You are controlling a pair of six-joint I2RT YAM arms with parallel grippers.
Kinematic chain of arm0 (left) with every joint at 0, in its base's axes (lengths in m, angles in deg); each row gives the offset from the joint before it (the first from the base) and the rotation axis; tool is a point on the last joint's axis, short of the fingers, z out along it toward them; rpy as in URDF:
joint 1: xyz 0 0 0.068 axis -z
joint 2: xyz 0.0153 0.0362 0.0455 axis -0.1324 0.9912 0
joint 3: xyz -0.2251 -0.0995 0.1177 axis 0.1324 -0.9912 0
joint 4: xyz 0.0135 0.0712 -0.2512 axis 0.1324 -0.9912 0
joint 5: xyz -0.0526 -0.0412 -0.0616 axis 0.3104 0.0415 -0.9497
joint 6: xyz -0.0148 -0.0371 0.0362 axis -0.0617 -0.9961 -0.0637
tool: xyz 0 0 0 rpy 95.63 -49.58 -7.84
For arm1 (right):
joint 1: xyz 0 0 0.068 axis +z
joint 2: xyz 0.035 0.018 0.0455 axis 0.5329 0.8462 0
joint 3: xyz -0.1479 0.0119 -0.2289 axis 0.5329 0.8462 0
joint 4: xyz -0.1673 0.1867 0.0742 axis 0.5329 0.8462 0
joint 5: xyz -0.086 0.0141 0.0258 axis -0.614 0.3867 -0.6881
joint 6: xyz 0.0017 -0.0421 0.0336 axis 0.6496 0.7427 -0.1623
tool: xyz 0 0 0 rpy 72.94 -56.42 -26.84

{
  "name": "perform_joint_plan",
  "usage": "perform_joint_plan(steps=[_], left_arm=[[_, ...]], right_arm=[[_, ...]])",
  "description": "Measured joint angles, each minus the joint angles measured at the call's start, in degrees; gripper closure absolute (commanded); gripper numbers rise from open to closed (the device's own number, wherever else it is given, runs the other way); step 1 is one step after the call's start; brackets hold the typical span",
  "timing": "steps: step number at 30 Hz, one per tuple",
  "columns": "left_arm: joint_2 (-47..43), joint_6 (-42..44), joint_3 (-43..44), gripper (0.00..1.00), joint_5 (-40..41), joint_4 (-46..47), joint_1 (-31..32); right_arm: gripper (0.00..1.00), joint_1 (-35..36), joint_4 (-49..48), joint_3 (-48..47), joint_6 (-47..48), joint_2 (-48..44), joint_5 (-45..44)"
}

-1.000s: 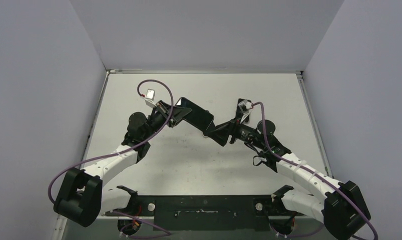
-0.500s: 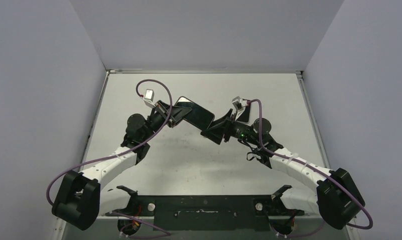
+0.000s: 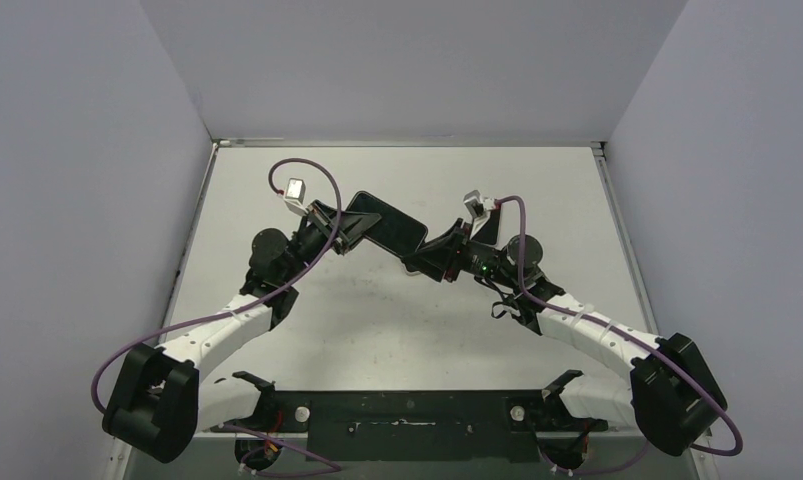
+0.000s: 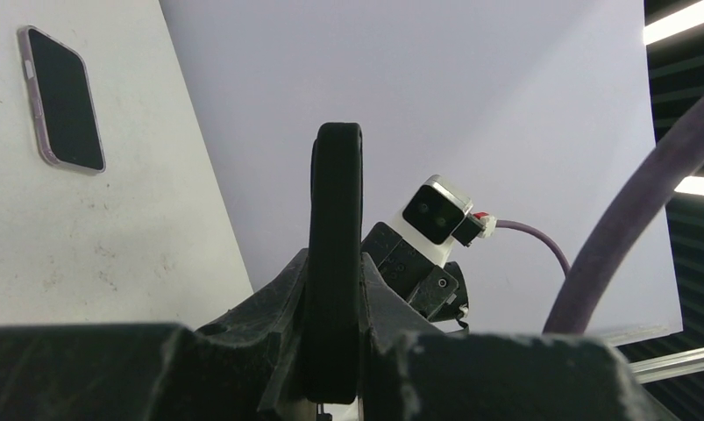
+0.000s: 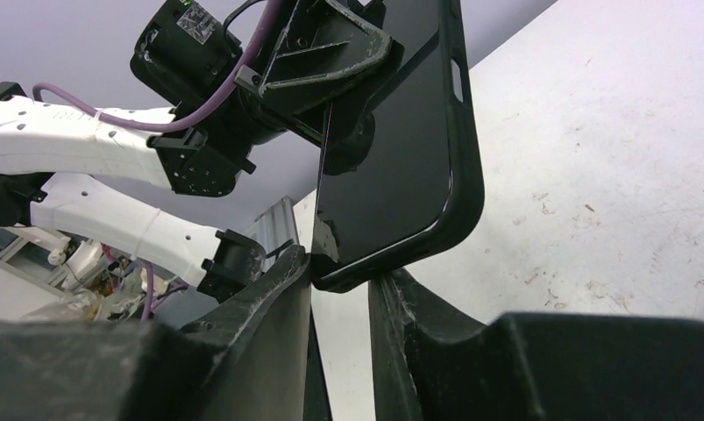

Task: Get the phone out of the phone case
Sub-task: Remove the phone case from the phone.

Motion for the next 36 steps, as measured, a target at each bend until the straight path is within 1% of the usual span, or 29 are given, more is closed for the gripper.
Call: perform_joint_plan(steps=[5,8,11,17,22,23,24,26,28,31,35,36], left_arm=[[0.00,0.22,0.37,1.00,-0.31,-0.13,-0.13],[0.02,0.17,0.72,1.00,-0.85,-0.44,-0.35],[0.39,-0.13,1.01,1.00,-1.38,-0.79,-0.52],[1.88,-1.55,3.28,1.00,-2.56,-2.75,-1.27],[2.25,-0.81,4.11,1.00,-3.04,-3.63,-2.01],[2.40,-0.31,4.13,1.00,-3.61,-3.87,-2.38],[2.45,-0.02,4.20,1.00,-4.09,-4.22,-2.69],[2.62,0.09,4.57,1.00,-7.39,-5.27,-3.96],[2.62,0.96,5.14,1.00,-12.79,-6.36,-5.05],[2.67,4.70,6.99,1.00,-19.30,-8.81,-7.72],[3.58,15.85,13.27,1.00,-26.38,-16.59,-10.49],[3.80,18.49,14.67,1.00,-27.71,-18.51,-10.56]], right_arm=[[1.00,0.00,0.26,0.00,1.03,0.09,0.81],[1.00,0.11,0.31,0.00,4.46,0.09,1.25],[1.00,0.24,0.79,-0.13,9.84,0.09,1.66],[1.00,0.26,5.35,-2.43,22.34,0.52,2.89],[1.00,0.26,7.34,-3.91,28.28,2.40,3.06],[0.96,0.26,8.02,-4.09,29.14,2.58,3.17],[0.89,0.26,8.83,-4.20,29.83,2.60,3.26],[0.70,0.50,9.99,-4.24,31.61,2.49,2.64],[0.57,0.02,12.39,-4.24,33.27,2.05,1.51],[0.47,-0.63,17.31,-4.24,34.93,-0.28,0.96],[0.35,-0.94,24.94,-4.74,37.62,-4.96,2.05],[0.35,-0.92,26.34,-5.16,38.10,-5.55,2.54]])
